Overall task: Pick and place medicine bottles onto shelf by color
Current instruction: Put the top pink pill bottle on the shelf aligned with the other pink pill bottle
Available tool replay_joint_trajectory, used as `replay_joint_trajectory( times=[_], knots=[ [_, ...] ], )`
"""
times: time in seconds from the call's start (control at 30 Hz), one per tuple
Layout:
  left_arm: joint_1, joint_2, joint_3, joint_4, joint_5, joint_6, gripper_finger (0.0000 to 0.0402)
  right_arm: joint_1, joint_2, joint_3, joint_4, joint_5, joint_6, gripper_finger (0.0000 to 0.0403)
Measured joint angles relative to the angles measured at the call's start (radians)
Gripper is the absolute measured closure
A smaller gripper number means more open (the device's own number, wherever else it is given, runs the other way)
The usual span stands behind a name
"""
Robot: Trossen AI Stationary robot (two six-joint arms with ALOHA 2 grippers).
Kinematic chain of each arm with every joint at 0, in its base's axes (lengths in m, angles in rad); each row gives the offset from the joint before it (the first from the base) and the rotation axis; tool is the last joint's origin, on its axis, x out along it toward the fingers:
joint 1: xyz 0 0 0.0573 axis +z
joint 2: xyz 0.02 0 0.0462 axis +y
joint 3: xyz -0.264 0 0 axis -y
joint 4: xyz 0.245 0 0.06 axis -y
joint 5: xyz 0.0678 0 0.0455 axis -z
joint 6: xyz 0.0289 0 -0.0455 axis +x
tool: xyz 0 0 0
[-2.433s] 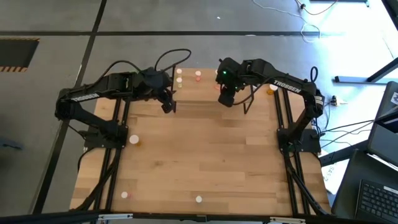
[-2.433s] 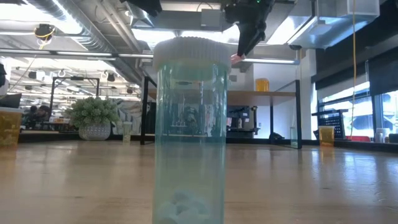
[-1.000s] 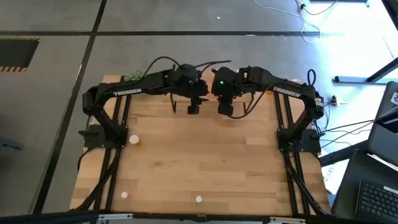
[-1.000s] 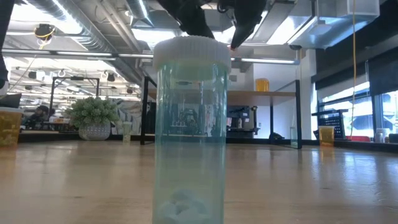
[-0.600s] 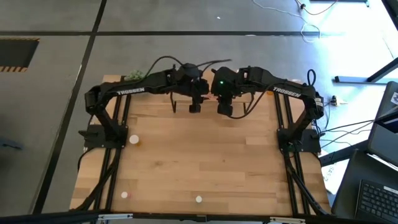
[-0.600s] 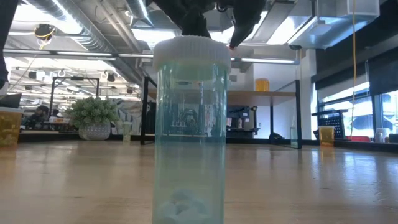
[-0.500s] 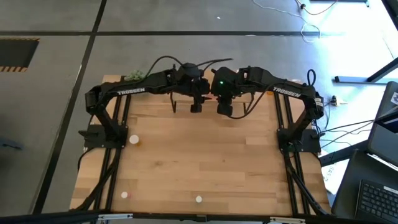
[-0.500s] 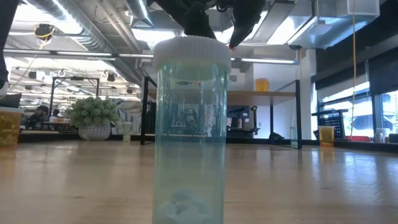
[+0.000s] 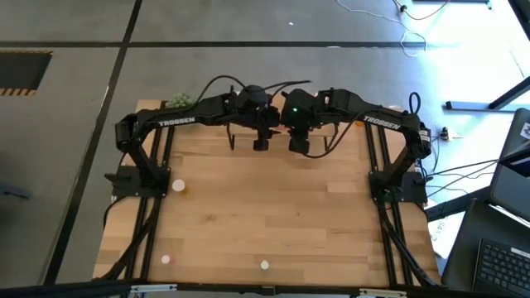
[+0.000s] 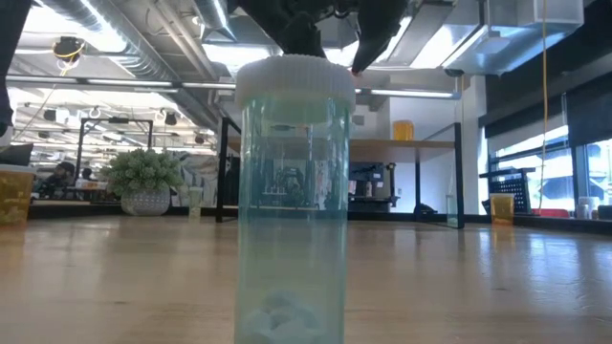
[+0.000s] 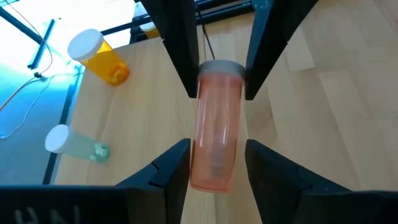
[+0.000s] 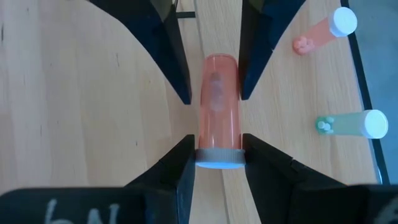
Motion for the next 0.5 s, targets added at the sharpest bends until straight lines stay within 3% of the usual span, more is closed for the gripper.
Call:
replay_joint_trajectory(
  times=[0.5],
  knots=[
    [0.0,0.0,0.0,-0.001,-0.001,0.004,0.0311,0.0,0.0,0.0,0.003,-0.001,0.0,0.0276]
  ],
)
